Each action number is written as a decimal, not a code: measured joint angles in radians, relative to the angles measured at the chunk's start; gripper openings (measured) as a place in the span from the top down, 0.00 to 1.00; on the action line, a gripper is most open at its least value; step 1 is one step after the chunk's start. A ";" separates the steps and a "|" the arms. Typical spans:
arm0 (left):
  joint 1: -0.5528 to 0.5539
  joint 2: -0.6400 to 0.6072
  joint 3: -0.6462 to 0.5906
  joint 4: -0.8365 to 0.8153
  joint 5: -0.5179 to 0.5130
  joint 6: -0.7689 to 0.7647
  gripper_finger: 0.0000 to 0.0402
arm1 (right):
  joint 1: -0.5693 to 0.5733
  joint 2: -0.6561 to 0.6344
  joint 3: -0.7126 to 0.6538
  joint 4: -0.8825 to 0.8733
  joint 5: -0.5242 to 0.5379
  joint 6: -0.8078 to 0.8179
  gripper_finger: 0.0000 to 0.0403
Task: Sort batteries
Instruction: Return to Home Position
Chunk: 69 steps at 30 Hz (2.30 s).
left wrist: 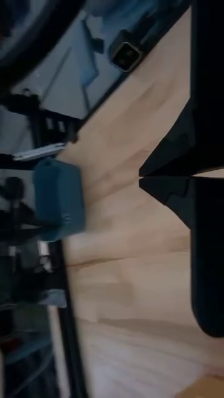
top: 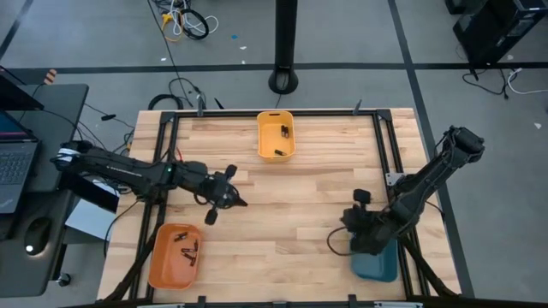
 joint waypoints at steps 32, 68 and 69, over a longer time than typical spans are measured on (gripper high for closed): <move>0.355 0.005 -0.070 0.238 0.160 0.129 0.99 | -0.877 -0.025 -0.324 1.287 -0.583 -1.077 0.98; 0.439 -0.449 -0.458 0.453 -0.015 0.012 0.99 | -0.812 -0.755 -0.702 1.152 -0.382 -0.991 0.98; 0.435 -0.459 -0.476 0.466 -0.026 0.006 0.99 | -0.810 -0.755 -0.702 1.145 -0.382 -0.987 0.98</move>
